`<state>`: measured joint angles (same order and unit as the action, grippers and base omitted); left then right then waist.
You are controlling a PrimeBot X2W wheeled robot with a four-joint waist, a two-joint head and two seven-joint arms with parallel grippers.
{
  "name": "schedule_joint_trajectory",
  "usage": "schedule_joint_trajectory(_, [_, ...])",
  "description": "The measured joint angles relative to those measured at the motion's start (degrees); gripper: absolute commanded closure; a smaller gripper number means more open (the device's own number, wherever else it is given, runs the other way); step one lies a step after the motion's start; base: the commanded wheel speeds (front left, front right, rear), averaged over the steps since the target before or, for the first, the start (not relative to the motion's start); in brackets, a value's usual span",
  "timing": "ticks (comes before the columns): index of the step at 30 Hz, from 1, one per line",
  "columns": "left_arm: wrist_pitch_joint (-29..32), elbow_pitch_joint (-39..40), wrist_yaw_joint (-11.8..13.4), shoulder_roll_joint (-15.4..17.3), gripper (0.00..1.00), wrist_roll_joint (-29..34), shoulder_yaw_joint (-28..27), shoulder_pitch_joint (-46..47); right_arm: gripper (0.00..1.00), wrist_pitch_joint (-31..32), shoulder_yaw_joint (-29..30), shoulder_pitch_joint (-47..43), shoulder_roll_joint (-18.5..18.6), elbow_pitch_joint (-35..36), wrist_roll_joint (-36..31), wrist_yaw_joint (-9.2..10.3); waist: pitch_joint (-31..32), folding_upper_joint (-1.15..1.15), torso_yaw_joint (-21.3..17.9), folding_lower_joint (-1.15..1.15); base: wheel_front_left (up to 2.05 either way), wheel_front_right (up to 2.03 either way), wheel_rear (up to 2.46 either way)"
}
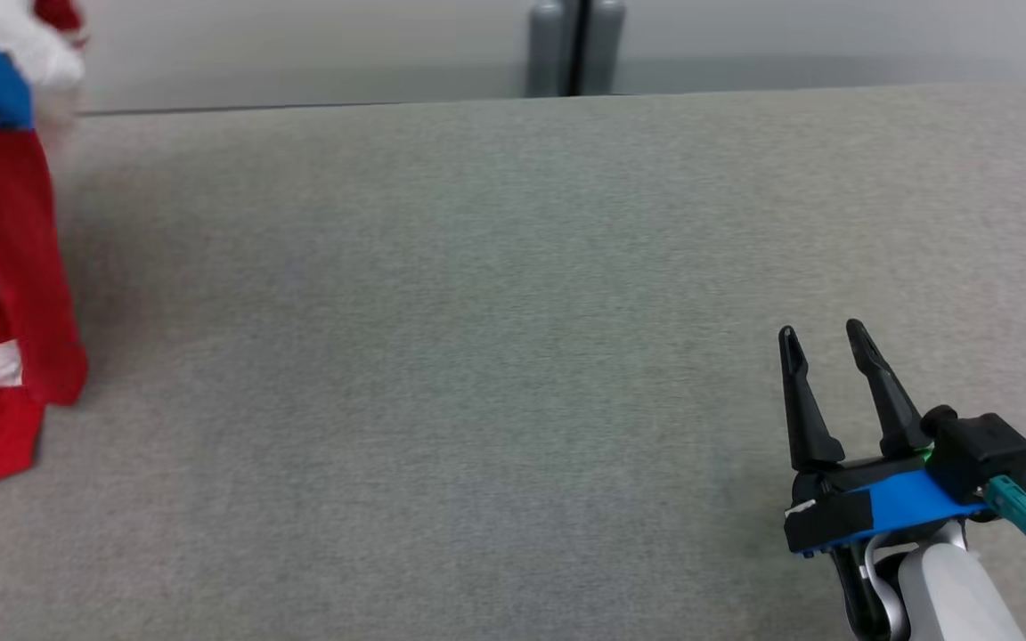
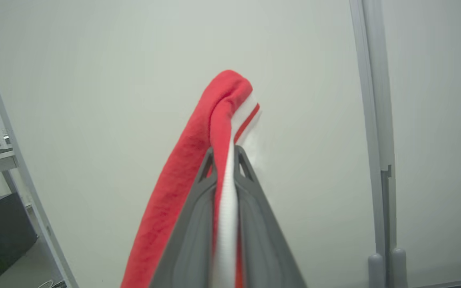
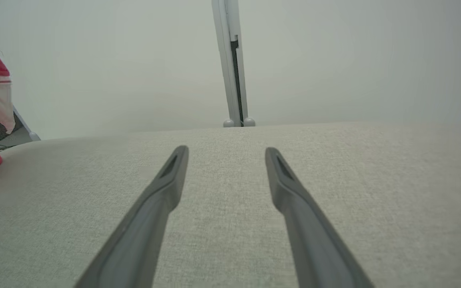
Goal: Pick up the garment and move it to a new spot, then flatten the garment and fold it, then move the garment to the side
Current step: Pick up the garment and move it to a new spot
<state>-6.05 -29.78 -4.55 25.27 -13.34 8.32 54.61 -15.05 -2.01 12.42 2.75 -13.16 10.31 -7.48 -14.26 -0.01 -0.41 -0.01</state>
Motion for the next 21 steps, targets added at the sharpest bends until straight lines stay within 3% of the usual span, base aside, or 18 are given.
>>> schedule_joint_trajectory(9, [7.61, 16.45, -0.57, -5.79, 1.0, -0.26, 6.05, 5.14, 0.0, 0.01, 0.04, -0.76, 0.0, -0.37, 2.83, 0.0, 1.07, 0.0, -8.51, 0.0, 0.0, 0.0, 0.0])
schedule_joint_trajectory(16, [9.46, 18.09, -1.29, -11.33, 1.0, -0.83, 11.44, 8.09, 0.0, 0.01, 0.38, -0.57, 0.0, -0.74, 4.07, 0.0, 1.23, 0.0, -14.31, 0.01, 0.0, 0.0, 0.0])
schedule_joint_trajectory(21, [8.68, 16.15, -1.66, -15.62, 1.0, -2.16, 15.5, 7.49, 0.0, 0.01, 0.87, -0.57, 0.02, -0.77, 4.42, 0.0, 1.69, 0.0, -15.79, 0.0, 0.0, 0.0, 0.0])
